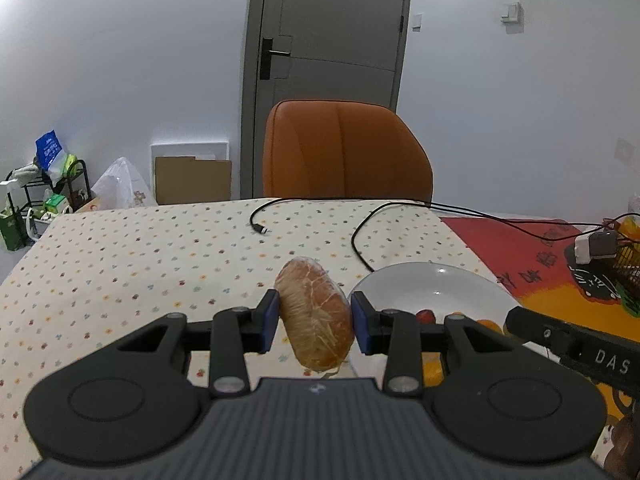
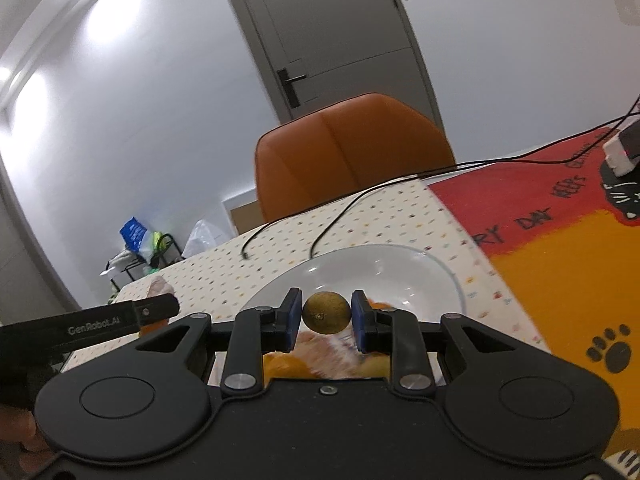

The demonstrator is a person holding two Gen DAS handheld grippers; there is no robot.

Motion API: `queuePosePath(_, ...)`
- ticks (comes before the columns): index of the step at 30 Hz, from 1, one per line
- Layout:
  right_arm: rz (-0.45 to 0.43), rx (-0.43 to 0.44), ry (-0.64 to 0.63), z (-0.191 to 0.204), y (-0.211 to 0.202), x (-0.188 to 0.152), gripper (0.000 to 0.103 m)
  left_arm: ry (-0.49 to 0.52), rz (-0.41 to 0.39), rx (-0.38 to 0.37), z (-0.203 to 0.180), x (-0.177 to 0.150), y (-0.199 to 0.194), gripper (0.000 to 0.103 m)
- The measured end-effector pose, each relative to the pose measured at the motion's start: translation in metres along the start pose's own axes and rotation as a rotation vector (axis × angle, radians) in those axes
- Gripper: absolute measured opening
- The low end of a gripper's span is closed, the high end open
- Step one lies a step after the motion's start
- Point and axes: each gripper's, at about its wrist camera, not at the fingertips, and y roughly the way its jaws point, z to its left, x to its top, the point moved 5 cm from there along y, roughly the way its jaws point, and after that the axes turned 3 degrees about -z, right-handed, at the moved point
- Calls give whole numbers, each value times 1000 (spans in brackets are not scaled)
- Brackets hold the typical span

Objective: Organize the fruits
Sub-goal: 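Carry the pomelo segment and green-yellow fruit to the plate and open both tools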

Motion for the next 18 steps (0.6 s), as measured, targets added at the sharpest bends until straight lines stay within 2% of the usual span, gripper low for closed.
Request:
queuePosePath(8, -13, -42, 6, -25, 3, 7, 25, 22, 16, -23, -25, 2, 14, 37)
queuePosePath(18, -13, -55, 38, -41, 11, 6, 25, 50, 34, -52, -53, 6, 37, 38)
